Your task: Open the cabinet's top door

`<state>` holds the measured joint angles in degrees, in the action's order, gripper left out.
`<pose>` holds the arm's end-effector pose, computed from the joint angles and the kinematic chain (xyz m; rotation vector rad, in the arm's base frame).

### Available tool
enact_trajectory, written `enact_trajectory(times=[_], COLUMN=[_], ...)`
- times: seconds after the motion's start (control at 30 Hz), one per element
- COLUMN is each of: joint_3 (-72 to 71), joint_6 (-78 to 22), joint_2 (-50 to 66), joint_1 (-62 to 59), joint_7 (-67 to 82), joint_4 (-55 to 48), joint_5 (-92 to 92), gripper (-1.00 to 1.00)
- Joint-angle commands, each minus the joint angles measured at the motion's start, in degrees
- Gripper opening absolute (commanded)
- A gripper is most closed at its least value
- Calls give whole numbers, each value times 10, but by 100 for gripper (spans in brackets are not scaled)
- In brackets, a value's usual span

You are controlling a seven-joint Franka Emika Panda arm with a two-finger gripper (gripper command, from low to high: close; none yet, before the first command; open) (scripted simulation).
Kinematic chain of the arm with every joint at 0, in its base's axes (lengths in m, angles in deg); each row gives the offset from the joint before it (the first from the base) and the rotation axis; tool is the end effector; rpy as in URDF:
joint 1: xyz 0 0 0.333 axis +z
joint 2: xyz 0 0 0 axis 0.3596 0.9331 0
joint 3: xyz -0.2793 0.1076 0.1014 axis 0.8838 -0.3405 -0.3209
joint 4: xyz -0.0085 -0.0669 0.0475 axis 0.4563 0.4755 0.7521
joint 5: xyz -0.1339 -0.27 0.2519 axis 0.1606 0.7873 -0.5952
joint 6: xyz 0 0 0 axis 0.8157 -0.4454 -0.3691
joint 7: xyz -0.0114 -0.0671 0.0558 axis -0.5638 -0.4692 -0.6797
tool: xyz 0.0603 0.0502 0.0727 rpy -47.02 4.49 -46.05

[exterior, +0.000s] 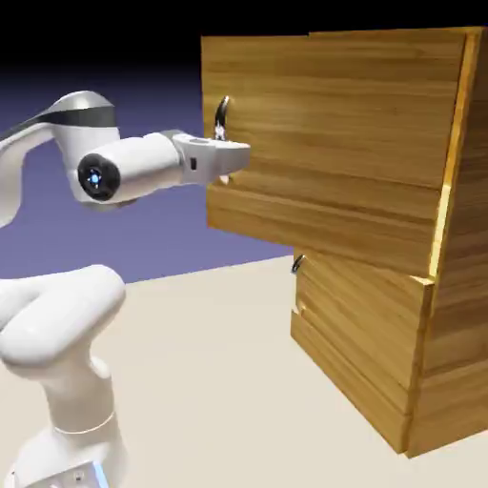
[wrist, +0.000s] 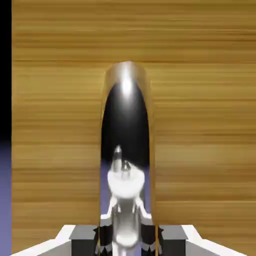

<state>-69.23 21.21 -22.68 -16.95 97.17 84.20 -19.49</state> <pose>0.2037 0.0247 0.5746 -1.7350 0.1327 -1.3211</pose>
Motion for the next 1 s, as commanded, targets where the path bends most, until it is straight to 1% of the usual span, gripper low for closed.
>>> enact_trajectory(times=[0.0,0.27,0.5,0.73,0.97], joint_3=[21,187,332,478,622], joint_6=[-11,-108,-198,-302,-417], joint_2=[3,55,142,263,387], joint_1=[0,1,19,86,211], joint_7=[5,53,103,158,206], joint_4=[2,-4,-48,-139,-275], joint_5=[17,159,290,417,517], gripper=[-100,-100,-100,-100,-100])
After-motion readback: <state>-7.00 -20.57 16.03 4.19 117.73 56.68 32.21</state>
